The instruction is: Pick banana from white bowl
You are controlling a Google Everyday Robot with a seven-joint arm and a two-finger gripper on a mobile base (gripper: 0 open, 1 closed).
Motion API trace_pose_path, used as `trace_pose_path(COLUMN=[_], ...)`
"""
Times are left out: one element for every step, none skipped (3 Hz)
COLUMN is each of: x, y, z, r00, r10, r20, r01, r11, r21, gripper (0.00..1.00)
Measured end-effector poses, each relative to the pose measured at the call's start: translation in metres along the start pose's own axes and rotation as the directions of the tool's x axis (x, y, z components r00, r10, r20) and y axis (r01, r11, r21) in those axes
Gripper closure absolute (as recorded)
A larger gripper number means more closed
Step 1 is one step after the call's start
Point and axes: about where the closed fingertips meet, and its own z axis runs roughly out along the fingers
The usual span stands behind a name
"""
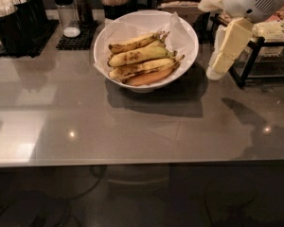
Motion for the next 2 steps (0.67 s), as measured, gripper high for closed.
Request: trace_pose_path(x=[0.001,-0.016], y=[-0.003,-0.023], z=[0.01,0.038], r00=[0.999,0.991], r10=[-0.037,-0.11], r20=[0.025,0.082], r01=[0.038,0.119], r11=[0.9985,0.9861], r21=[-0.04,-0.116], gripper=[0.0,0.0])
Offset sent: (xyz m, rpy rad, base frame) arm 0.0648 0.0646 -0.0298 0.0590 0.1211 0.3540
